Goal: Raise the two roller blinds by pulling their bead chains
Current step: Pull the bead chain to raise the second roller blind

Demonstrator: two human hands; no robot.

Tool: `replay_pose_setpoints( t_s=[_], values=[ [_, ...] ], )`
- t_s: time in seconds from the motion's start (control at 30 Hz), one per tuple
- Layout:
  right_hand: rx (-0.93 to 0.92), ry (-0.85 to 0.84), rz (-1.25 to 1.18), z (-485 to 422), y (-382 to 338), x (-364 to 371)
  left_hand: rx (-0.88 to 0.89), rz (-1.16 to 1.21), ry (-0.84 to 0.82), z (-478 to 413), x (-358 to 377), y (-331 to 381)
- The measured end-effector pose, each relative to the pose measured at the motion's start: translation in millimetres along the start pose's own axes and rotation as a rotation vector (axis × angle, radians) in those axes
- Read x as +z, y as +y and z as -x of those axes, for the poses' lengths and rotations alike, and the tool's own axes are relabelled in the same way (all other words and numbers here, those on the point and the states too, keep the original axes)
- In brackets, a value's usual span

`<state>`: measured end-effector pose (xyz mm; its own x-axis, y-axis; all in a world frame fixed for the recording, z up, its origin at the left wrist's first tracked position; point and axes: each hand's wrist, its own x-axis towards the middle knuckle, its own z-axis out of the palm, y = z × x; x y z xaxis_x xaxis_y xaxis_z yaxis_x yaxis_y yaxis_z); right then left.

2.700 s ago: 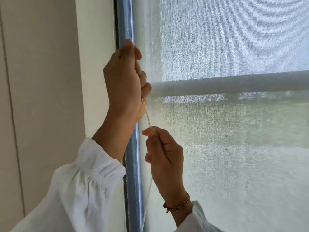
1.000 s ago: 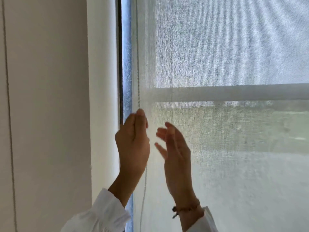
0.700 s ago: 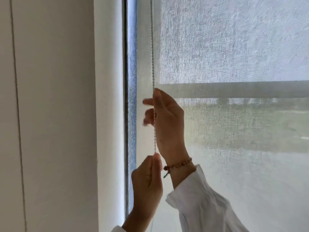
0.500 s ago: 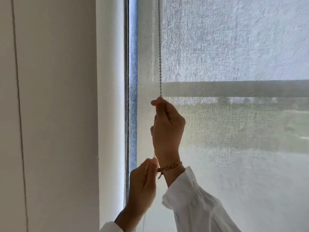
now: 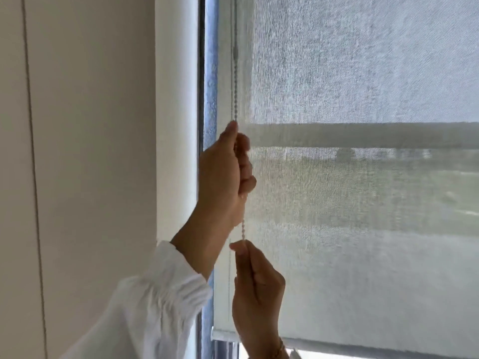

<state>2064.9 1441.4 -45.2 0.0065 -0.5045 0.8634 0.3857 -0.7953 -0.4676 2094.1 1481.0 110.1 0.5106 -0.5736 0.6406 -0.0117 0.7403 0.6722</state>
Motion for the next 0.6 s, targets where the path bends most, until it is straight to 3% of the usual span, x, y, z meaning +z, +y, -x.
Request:
replay_pose_setpoints(
  t_s=[0.13,0.2,0.33,0.6],
  values=[
    [0.038,-0.024,-0.072,-12.8,2.8,-1.1,0.167,0.067,0.097,13.2,7.1,4.4],
    [0.161,-0.032,-0.204,-24.2,2.5,-0.8,0.194,0.080,0.119,17.1,1.9,4.5],
    [0.179,-0.015,-0.389,-60.0,-12.6,2.7,0.204,-0.009,0.154,34.7,-18.2,-21.7],
    [0.310,-0.307,-0.750,-119.7,-74.6,11.6,0.020,-0.102,0.148,96.2,-44.7,-82.8]
  ],
)
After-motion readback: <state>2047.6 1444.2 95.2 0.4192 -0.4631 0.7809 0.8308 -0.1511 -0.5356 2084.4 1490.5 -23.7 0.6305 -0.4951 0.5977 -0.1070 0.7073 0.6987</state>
